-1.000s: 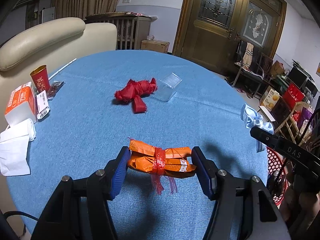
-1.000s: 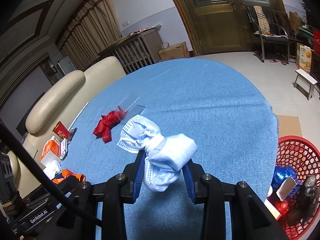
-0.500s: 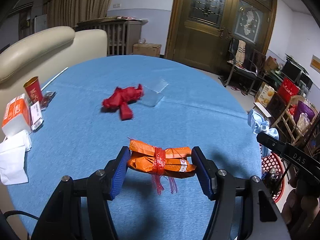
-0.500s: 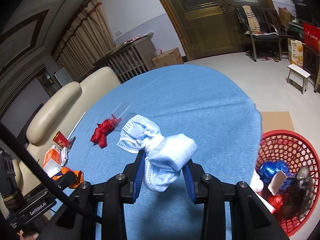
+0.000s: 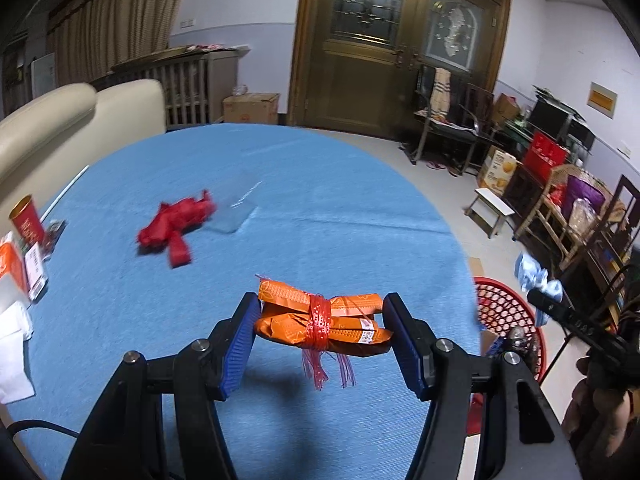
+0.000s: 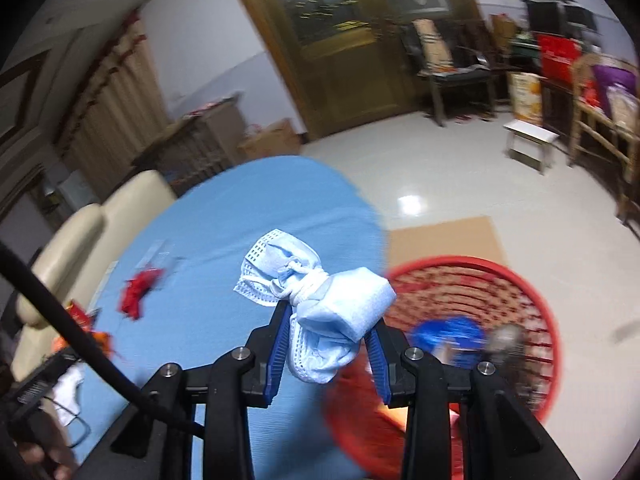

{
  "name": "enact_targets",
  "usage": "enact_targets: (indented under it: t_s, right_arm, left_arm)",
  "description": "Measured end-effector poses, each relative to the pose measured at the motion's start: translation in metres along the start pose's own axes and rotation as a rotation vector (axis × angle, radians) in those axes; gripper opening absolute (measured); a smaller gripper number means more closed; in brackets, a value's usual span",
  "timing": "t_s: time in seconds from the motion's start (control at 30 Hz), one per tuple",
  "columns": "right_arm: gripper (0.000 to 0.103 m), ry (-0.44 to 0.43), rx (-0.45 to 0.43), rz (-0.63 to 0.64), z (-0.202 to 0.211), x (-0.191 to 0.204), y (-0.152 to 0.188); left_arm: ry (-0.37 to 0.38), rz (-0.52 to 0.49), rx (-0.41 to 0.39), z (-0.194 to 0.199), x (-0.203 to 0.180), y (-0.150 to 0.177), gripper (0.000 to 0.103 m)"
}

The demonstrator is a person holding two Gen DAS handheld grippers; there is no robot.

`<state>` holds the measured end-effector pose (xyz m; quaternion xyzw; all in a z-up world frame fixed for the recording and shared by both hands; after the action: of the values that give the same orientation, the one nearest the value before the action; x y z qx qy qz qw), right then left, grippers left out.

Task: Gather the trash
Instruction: 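Carry the orange packets and blue mask to the red wastebasket and release both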

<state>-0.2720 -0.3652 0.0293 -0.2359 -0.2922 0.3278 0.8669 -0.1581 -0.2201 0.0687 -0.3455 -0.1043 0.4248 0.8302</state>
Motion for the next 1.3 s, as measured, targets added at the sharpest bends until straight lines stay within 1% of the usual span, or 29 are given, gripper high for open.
enact_targets:
  t_s: [0.13,0.17,0.27,0.3,0.37,0.4,0.43,0.5,0.63,0.77,0.9,1.07,1.3]
  right_arm:
    - [0.039,0.079,0.019,-0.036,-0.001,-0.041,0.003]
    - [0.039,0.112,0.019,-0.037,-0.002,-0.052,0.003]
    - [0.039,0.153,0.054,-0.046,-0.011,-0.070,0.003]
    - [0.040,0.161,0.056,-0.047,-0.013,-0.074,0.002]
    - [0.048,0.196,0.073,-0.036,-0.019,-0.080,0.001]
    - [0.062,0.206,0.088,-0.035,-0.024,-0.082,0.000]
    - [0.069,0.201,0.091,-0.039,-0.027,-0.085,-0.001]
    - [0.071,0.215,0.089,-0.044,-0.027,-0.087,-0.001]
    - [0.072,0.200,0.057,-0.095,-0.016,-0.096,-0.005]
    - [0.072,0.185,0.008,-0.139,0.003,-0.104,-0.013]
    - [0.073,0.174,-0.037,-0.177,0.022,-0.110,-0.018]
    - [0.074,0.160,-0.074,-0.206,0.041,-0.118,-0.023]
    - [0.074,0.147,-0.107,-0.282,0.059,-0.143,-0.022]
  left_arm:
    - [0.027,-0.039,0.003,-0.003,-0.024,-0.003,0.064]
    - [0.035,-0.048,0.004,-0.003,-0.030,-0.003,0.064]
    - [0.052,-0.082,0.001,-0.003,-0.047,-0.005,0.064]
    - [0.059,-0.092,0.001,-0.004,-0.052,-0.004,0.064]
    - [0.066,-0.106,0.003,-0.004,-0.060,-0.004,0.064]
    - [0.069,-0.112,0.005,-0.005,-0.064,-0.005,0.064]
    - [0.071,-0.118,0.006,-0.005,-0.067,-0.005,0.064]
    - [0.077,-0.130,0.005,-0.005,-0.074,-0.005,0.064]
    - [0.090,-0.148,0.010,-0.008,-0.082,-0.008,0.064]
    - [0.115,-0.176,0.018,-0.013,-0.099,-0.011,0.064]
    - [0.156,-0.219,0.040,-0.022,-0.130,-0.011,0.064]
    - [0.203,-0.274,0.075,-0.033,-0.167,-0.007,0.064]
    - [0.235,-0.340,0.123,-0.047,-0.203,-0.001,0.064]
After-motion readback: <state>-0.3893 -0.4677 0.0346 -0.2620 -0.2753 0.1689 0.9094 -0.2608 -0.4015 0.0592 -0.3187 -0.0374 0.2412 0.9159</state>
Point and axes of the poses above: each gripper's, at about its wrist camera, not at the fingertips, and z roughly against the way its jaws point, x to its left, y to its underside, the point moved 5 cm from there along -z, roughly the way its jaws point, and after that the axes turned 6 degrees about x, right-handed, at the moved point
